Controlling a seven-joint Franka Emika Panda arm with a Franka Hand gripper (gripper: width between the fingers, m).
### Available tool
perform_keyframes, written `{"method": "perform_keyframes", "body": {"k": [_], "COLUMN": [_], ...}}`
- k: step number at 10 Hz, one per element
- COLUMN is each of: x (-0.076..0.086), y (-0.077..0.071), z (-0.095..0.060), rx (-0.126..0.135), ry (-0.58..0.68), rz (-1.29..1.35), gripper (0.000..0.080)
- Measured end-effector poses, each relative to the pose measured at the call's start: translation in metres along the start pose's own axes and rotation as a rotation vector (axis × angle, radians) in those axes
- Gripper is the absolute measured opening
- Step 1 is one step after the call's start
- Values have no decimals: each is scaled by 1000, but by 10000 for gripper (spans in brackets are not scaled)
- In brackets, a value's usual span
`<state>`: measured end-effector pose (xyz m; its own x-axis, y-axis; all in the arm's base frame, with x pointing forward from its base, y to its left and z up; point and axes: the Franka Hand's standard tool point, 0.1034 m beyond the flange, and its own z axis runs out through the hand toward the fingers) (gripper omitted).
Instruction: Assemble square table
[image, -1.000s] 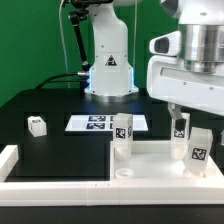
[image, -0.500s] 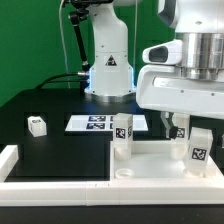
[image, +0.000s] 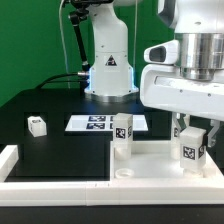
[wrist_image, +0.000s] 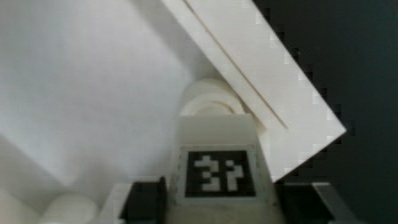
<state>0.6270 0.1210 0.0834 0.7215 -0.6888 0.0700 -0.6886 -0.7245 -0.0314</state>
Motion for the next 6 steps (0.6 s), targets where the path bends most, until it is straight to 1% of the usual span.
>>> {"method": "perform_keyframes", "body": {"k": [3,4,6], "x": [1,1,-3], "y": [1,1,-3], "z": [0,0,2], "rx": [3,18,36], "ry": [-5,-27,-64], "rz": [230,346,681], "gripper": [289,289,291]}}
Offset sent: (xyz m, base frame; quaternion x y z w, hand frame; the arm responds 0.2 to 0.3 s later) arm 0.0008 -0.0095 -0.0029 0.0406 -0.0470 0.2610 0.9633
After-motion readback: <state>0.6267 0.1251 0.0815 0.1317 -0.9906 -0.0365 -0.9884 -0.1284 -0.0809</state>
